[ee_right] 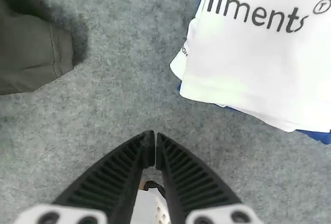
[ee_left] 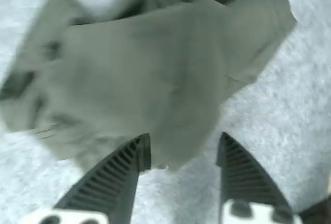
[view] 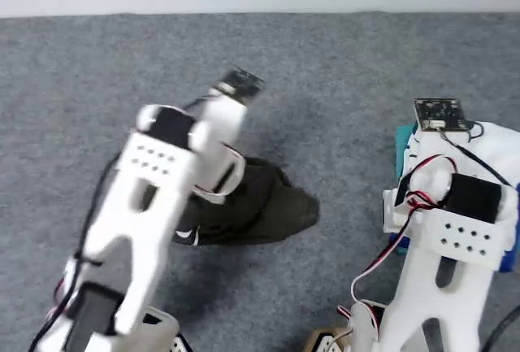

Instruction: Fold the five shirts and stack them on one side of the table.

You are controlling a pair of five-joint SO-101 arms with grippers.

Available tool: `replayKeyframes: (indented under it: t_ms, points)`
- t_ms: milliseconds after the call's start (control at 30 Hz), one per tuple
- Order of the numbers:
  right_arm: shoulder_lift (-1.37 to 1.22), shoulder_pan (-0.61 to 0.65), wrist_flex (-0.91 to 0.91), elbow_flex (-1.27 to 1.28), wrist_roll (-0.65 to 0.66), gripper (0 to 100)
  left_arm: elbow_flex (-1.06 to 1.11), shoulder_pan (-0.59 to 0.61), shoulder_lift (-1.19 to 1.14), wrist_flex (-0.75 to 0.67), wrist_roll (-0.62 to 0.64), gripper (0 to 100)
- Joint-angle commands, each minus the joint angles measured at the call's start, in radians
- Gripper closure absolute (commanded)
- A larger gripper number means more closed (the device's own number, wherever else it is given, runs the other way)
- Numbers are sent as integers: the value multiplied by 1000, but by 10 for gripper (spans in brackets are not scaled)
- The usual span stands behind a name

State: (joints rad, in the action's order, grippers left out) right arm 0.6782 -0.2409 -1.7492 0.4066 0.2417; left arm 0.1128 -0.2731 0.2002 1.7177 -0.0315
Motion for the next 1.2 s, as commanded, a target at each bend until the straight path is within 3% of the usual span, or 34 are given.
replayKeyframes:
  t_ms: [0,100,267,433,633,833,1033,1167]
  points:
    - [16,-8,41,-17,12,916,-38,127,167,37,-25,768]
    - [4,71,96,-55,12,847,-15,270,278,37,-81,768]
    - [-186,321,111,-219,2,891,59,532,405,35,-141,772]
    - [-498,522,94,-512,-101,916,136,738,473,34,-172,777]
    - [-869,725,87,-861,-106,916,228,852,508,3,-232,857]
    - [-1193,819,87,-1211,-107,909,275,987,506,-15,-232,863]
    - [-1431,885,87,-1470,-107,802,331,1014,512,-15,-233,863]
    - [-1550,923,87,-1599,-107,795,331,1014,512,-12,-233,863]
